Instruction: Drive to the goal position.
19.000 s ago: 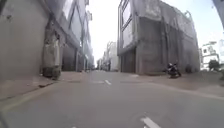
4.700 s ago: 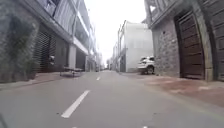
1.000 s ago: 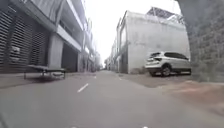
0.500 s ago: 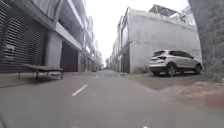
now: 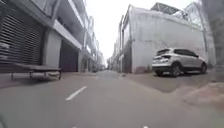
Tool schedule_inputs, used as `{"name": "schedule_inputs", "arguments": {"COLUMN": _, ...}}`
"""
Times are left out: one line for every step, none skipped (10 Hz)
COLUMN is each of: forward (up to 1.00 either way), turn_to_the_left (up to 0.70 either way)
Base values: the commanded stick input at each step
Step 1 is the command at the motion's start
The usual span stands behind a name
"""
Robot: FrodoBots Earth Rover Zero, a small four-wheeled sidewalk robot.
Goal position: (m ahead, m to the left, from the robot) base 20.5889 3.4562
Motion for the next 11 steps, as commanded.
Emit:
{"name": "schedule_inputs", "arguments": {"forward": 0.85, "turn_to_the_left": -0.13}}
{"name": "schedule_inputs", "arguments": {"forward": 0.85, "turn_to_the_left": 0.00}}
{"name": "schedule_inputs", "arguments": {"forward": 0.85, "turn_to_the_left": 0.00}}
{"name": "schedule_inputs", "arguments": {"forward": 0.85, "turn_to_the_left": 0.00}}
{"name": "schedule_inputs", "arguments": {"forward": 0.85, "turn_to_the_left": 0.00}}
{"name": "schedule_inputs", "arguments": {"forward": 0.85, "turn_to_the_left": 0.00}}
{"name": "schedule_inputs", "arguments": {"forward": 0.85, "turn_to_the_left": 0.00}}
{"name": "schedule_inputs", "arguments": {"forward": 0.85, "turn_to_the_left": 0.00}}
{"name": "schedule_inputs", "arguments": {"forward": 0.85, "turn_to_the_left": 0.00}}
{"name": "schedule_inputs", "arguments": {"forward": 0.85, "turn_to_the_left": 0.00}}
{"name": "schedule_inputs", "arguments": {"forward": 0.85, "turn_to_the_left": 0.00}}
